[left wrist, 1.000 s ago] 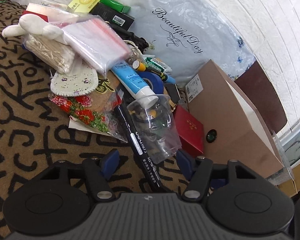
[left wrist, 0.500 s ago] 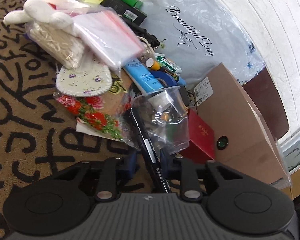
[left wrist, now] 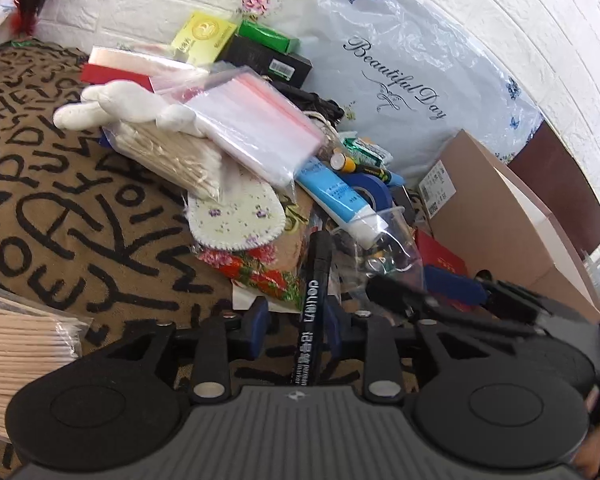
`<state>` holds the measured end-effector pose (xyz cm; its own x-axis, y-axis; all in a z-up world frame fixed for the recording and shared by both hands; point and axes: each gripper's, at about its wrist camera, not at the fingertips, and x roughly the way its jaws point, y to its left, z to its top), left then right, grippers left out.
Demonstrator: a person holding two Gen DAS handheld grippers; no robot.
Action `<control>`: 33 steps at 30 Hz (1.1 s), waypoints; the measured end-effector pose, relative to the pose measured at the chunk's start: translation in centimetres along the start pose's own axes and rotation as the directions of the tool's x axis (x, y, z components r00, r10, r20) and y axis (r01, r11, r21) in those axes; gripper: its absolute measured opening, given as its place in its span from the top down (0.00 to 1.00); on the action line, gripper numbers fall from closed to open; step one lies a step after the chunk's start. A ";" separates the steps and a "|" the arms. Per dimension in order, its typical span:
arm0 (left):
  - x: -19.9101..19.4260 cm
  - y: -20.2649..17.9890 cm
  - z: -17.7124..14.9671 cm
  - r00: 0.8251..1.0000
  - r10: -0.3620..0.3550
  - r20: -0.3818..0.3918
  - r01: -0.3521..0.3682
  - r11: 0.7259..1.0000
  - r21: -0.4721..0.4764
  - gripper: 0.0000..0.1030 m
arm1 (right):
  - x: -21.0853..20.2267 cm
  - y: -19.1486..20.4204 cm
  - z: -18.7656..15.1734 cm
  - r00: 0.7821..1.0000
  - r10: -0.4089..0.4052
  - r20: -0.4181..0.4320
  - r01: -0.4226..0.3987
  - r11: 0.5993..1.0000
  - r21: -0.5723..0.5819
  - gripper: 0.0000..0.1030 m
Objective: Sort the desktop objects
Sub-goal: 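Grasp the black marker with the left gripper while the right gripper approaches the clear cup, then grasp the clear plastic cup with the right gripper while the left gripper holds the marker, then carry the cup and marker over the cardboard box with both grippers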
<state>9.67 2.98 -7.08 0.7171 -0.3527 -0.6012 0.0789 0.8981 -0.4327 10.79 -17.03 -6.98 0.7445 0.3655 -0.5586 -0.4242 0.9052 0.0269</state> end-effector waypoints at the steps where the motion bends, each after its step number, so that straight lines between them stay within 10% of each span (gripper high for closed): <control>1: 0.0 0.1 0.0 1.000 -0.009 -0.014 0.009 1.000 -0.003 0.62 | 0.4 -0.1 0.3 1.000 0.001 -0.001 -0.001 1.000 0.012 0.43; 10: 0.3 0.2 -0.9 0.994 -0.090 -0.069 0.090 0.996 -0.004 0.46 | 2.5 -0.3 0.7 0.997 0.057 -0.055 -0.056 0.998 0.011 0.51; 14: 0.4 -0.2 -1.0 0.994 -0.067 -0.081 0.069 0.997 0.026 0.61 | 1.6 -0.8 0.5 0.994 0.078 -0.075 -0.076 0.997 0.027 0.66; 21: 0.4 -0.4 -1.3 0.995 -0.059 -0.079 0.062 0.997 0.040 0.60 | -0.8 -0.8 -0.7 0.991 0.094 -0.092 -0.089 0.994 0.056 0.67; 25: 0.3 -0.5 -1.6 0.993 -0.058 -0.104 0.062 0.997 0.037 0.86 | -2.2 -0.7 -1.1 0.991 0.101 -0.085 -0.096 0.994 0.061 0.67; 33: -1.5 -1.7 -1.8 0.994 -0.078 -0.080 0.081 0.996 0.033 0.87 | -6.6 -1.5 -1.4 0.997 0.079 -0.013 -0.078 0.994 0.072 0.67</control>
<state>7.19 1.56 -6.67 0.6510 -0.4418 -0.6173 0.1593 0.8746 -0.4579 5.79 -21.08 -4.48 0.7020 0.4333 -0.5652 -0.4431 0.8870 0.1297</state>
